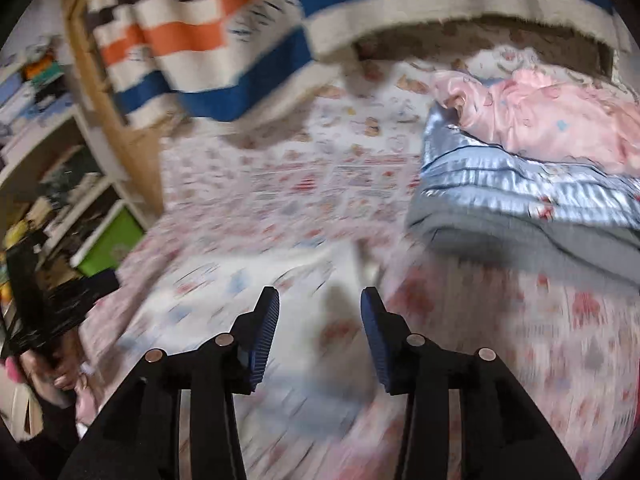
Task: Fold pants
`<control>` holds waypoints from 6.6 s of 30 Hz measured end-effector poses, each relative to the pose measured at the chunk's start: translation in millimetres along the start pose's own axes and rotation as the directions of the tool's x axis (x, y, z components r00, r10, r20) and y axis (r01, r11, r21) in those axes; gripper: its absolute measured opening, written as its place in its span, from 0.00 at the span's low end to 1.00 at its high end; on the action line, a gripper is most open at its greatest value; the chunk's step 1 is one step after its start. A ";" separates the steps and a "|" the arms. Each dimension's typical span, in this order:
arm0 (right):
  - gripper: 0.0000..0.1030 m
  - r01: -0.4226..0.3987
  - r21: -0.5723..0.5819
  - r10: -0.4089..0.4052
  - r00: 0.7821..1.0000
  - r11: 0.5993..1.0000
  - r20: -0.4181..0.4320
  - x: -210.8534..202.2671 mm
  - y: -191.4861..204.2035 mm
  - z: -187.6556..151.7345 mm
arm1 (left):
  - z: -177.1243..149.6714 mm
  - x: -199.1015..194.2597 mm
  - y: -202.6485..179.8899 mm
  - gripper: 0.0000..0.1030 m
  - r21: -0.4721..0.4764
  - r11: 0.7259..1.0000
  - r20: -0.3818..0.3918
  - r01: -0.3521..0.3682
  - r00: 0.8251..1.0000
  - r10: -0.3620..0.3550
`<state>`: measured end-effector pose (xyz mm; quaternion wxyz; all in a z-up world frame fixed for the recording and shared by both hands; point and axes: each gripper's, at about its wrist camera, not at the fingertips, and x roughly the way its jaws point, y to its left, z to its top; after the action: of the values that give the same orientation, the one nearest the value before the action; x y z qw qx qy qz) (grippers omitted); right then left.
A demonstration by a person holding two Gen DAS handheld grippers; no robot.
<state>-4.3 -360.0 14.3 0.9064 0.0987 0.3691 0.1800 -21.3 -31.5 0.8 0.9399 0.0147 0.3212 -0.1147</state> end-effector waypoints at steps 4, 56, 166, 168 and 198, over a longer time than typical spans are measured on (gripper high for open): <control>0.48 0.013 -0.048 -0.008 0.994 0.999 0.110 -52.3 24.6 -20.3 | -15.9 -38.2 -21.7 0.45 0.026 0.999 0.113 -0.034 0.993 0.031; 0.53 0.026 -0.766 -0.067 0.997 0.642 -0.023 10.7 103.3 -126.0 | -31.7 6.7 -78.6 0.10 -0.144 0.933 -0.055 0.330 0.939 -0.340; 0.12 0.056 -0.137 -0.048 0.997 0.989 0.061 21.3 5.6 22.3 | 9.3 6.6 -36.7 0.01 0.065 0.990 -0.010 0.126 0.992 -0.126; 0.12 0.006 -0.128 -0.001 0.999 0.992 0.039 34.9 18.1 31.7 | 20.6 26.7 -46.4 0.01 0.061 0.990 -0.037 0.124 0.992 -0.122; 0.46 0.090 -0.072 -0.091 0.996 0.993 -0.003 65.3 6.8 13.9 | 9.2 48.7 -37.8 0.44 -0.054 0.995 -0.036 0.081 0.996 -0.083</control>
<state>47.0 -328.4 -15.1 0.9154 0.0488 0.3696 0.1521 13.1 -79.3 -19.7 0.9281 -0.0210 0.3424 -0.1447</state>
